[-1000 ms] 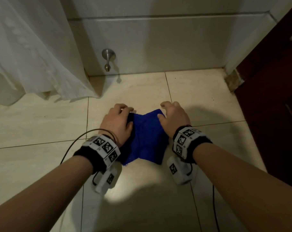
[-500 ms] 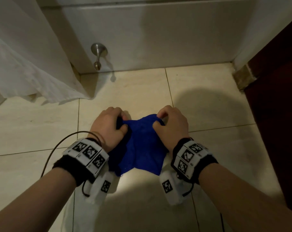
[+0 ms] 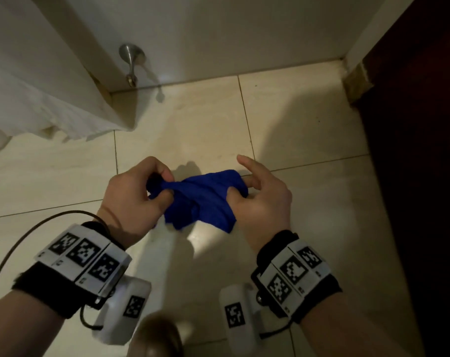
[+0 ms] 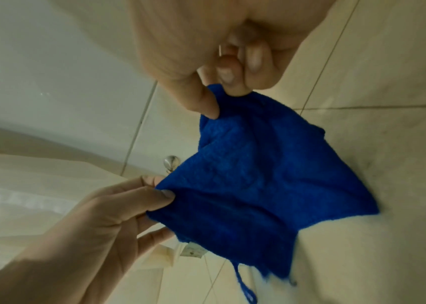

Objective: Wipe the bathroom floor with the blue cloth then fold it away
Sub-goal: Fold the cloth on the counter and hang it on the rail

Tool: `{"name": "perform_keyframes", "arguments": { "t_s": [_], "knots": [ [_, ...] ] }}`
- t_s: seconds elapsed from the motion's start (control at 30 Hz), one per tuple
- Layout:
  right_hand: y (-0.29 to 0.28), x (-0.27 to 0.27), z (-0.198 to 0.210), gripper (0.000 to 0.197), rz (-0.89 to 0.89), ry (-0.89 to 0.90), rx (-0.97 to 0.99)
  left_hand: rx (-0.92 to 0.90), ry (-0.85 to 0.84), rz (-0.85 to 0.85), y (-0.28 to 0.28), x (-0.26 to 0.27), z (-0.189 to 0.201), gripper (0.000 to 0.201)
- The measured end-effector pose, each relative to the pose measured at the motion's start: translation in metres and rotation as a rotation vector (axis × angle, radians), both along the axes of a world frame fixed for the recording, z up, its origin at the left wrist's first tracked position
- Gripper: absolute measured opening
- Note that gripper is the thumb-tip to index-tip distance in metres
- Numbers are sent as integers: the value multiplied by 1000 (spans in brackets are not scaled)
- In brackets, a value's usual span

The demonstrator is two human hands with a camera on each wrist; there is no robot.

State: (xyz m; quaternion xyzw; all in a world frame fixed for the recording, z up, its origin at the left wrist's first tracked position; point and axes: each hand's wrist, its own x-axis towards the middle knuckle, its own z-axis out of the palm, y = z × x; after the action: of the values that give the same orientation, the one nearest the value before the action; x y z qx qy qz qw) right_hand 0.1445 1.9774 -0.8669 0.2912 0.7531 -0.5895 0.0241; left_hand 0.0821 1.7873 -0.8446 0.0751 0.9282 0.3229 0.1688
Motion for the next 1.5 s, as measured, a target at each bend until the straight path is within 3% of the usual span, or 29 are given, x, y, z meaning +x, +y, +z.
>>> {"name": "perform_keyframes", "arguments": {
  "t_s": [0.17,0.63,0.8,0.9,1.0,1.27,1.37,1.5],
  "knots": [
    [7,13,64,26,-3,-13,77,-2,-44,8,9,10,68,15],
    [31,-10,322,19,-38,29,139,103,30,32,27,-20,323,25],
    [20,-20,447,23,-3,-22,175,124,-21,-26,22,-34,439,24],
    [19,-27,544,26,76,-81,205,122,-49,-21,12,-39,536,25],
    [19,-36,645,16,139,-81,228,116,-43,-78,0,-46,635,25],
    [-12,-72,881,24,201,202,242,253,261,-65,-50,-59,868,20],
    [-36,-91,946,28,267,355,220,329,371,-69,-79,-60,927,19],
    [-69,-107,999,24,364,508,198,363,495,6,-126,-60,979,28]
  ]
}}
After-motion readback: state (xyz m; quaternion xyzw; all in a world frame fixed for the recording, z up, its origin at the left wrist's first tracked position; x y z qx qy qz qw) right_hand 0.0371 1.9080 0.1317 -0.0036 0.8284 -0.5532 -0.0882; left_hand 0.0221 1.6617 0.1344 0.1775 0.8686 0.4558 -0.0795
